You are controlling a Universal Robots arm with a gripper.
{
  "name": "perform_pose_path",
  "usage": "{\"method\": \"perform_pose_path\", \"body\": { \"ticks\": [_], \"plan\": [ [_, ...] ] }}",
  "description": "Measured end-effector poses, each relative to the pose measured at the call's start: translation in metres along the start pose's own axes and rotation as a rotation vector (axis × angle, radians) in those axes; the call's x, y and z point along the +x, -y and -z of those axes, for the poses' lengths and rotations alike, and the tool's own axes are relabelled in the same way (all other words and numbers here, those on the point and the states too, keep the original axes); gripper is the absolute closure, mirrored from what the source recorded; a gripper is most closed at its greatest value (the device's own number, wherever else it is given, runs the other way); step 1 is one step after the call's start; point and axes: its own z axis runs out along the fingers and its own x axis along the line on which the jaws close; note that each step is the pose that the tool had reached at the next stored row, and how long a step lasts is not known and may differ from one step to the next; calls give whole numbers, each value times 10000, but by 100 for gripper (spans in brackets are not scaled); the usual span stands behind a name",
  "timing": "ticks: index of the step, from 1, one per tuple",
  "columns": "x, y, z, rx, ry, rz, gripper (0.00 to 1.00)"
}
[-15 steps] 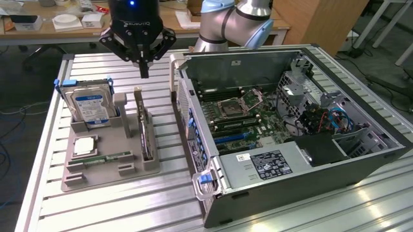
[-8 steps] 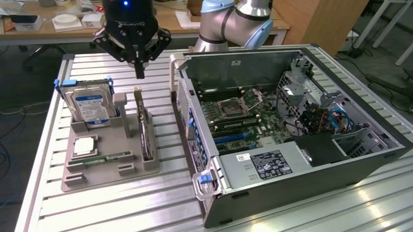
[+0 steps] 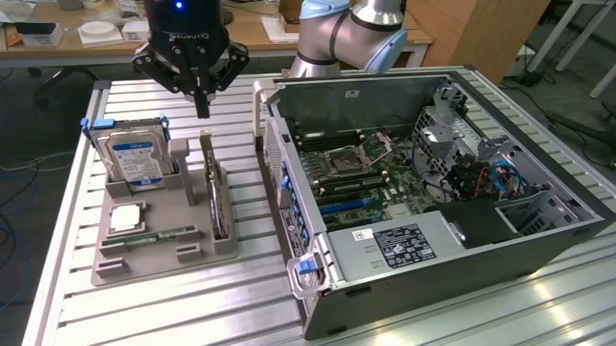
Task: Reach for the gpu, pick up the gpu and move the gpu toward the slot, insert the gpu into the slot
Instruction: 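Reach for the gpu, then pick up the gpu and move the gpu toward the slot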
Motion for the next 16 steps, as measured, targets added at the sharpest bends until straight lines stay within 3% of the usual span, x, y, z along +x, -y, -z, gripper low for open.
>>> {"method": "perform_pose_path", "body": {
  "ticks": [14,16],
  "plan": [
    [1,0,0,1,0,0,87],
    [1,0,0,1,-1,0,80]
  ]
}}
